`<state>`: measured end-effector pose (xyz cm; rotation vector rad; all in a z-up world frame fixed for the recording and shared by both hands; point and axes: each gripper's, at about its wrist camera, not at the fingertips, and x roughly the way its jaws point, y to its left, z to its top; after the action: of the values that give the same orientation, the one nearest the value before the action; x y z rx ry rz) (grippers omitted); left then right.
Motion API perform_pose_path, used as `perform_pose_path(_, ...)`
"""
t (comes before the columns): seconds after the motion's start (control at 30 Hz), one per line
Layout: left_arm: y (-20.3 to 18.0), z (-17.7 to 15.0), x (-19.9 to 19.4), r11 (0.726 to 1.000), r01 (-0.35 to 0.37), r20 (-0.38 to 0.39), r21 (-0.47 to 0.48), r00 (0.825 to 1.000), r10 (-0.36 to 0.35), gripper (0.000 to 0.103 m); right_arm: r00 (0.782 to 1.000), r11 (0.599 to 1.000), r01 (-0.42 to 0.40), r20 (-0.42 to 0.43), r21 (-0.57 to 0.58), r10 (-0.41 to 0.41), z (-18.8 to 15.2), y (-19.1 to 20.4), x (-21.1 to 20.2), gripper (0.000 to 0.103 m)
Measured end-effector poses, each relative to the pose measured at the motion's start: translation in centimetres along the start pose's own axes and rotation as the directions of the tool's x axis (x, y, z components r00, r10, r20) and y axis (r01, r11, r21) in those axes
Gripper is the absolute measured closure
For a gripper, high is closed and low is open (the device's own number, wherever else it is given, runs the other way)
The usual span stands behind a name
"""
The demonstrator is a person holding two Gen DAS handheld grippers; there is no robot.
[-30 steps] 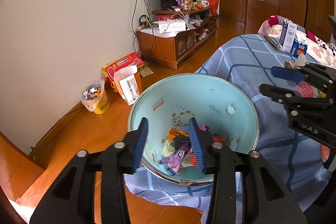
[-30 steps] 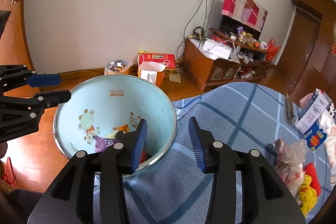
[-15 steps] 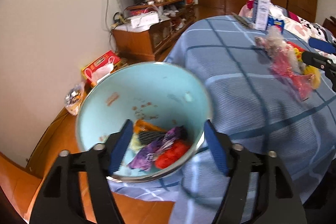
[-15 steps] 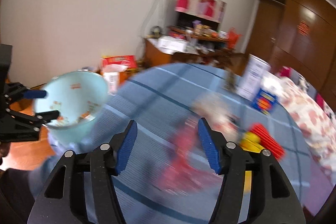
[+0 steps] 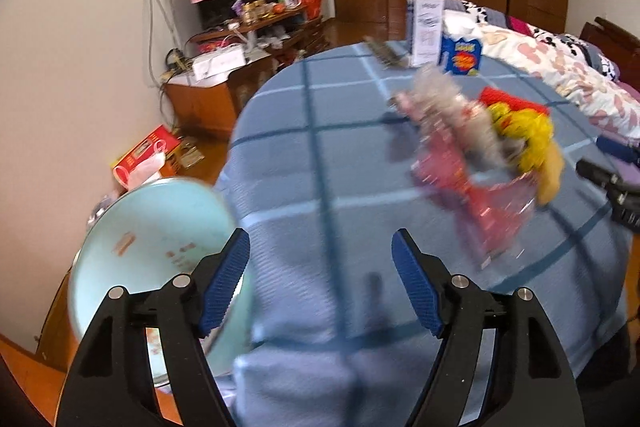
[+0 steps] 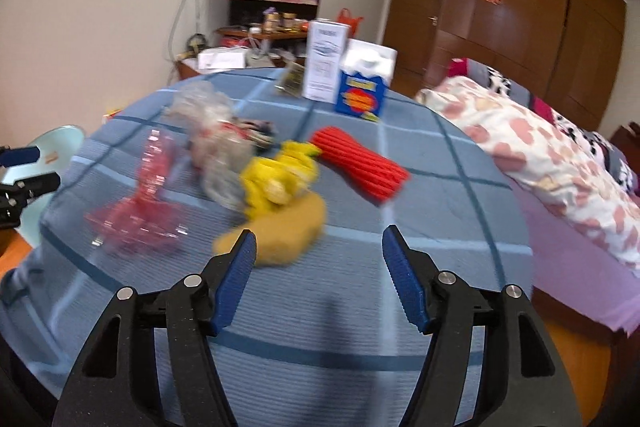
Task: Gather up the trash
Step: 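Grasp the pink plastic bag with the left tool while the right tool grasps the yellow bag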
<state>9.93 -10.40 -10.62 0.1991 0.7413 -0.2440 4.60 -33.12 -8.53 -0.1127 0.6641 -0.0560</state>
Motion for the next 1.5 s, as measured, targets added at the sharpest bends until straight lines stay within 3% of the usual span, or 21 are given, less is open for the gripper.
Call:
perform_pose_path(0.23, -5.0, 2.2, 0.5, 0.998, 0.053, 0.012, 0.041, 0.998, -0.054, 0.03, 0.999, 0.998, 0.033, 0.006, 0.061, -0.033, -1.3, -2.8, 0.0, 0.031)
perform_pose_path(0.53, -7.9, 1.4, 3.4, 0.995, 0.078, -0.076, 0.067, 0.994, -0.073, 0.031, 0.999, 0.989, 0.046, 0.002, 0.14, -0.047, -2.3, -5.3, 0.4, 0.03)
perform_pose_path(0.6, -8.1, 1.2, 3.9, 0.992, 0.103, -0.096, 0.071, 0.991, -0.096, 0.05, 0.999, 0.988, 0.041, 0.001, 0.146, -0.042, -2.4, -5.3, 0.5, 0.03)
perform_pose_path(0.67, -8.3, 1.0, 3.9, 0.985, 0.149, -0.106, 0.082, 0.985, -0.14, 0.076, 0.999, 0.987, 0.032, 0.001, 0.155, -0.033, -2.5, -5.2, 0.6, 0.03)
perform_pose_path(0.7, -8.6, 0.9, 3.8, 0.982, 0.163, -0.106, 0.093, 0.983, -0.153, 0.082, 1.0, 0.987, 0.03, 0.003, 0.156, -0.031, -2.5, -5.1, 0.6, 0.03)
perform_pose_path(0.83, -8.4, 0.9, 2.9, 0.977, 0.179, -0.086, 0.118, 0.982, -0.169, 0.085, 0.999, 0.987, 0.013, 0.031, 0.159, -0.018, -1.7, -4.5, 0.2, 0.03)
perform_pose_path(1.03, -5.5, 1.6, 0.8, 0.986, 0.127, -0.015, 0.11, 0.992, -0.126, 0.085, 0.996, 0.989, -0.03, 0.084, 0.143, 0.019, 1.8, -2.6, 0.2, 0.03)
perform_pose_path(1.23, -1.7, 2.2, -0.3, 0.996, 0.05, 0.024, 0.08, 0.998, -0.052, 0.085, 0.998, 0.992, -0.059, 0.029, 0.112, 0.056, 4.6, 0.3, 3.0, 0.03)
perform_pose_path(1.3, -0.6, 2.0, -0.1, 0.998, 0.038, 0.017, 0.059, 0.999, -0.039, 0.085, 0.998, 0.992, -0.059, -0.008, 0.112, 0.061, 4.8, 0.8, 4.2, 0.037)
perform_pose_path(1.4, 0.5, 1.7, 0.3, 0.999, 0.025, 0.003, 0.048, 1.0, -0.025, 0.085, 0.992, 0.99, -0.099, -0.068, 0.104, 0.107, 5.0, 1.3, 5.4, 0.064)
perform_pose_path(1.5, 1.6, 1.3, 0.3, 0.999, 0.014, 0.0, 0.041, 1.0, -0.014, 0.085, 0.989, 0.989, -0.12, -0.081, 0.088, 0.127, 4.7, 1.9, 5.3, 0.073)
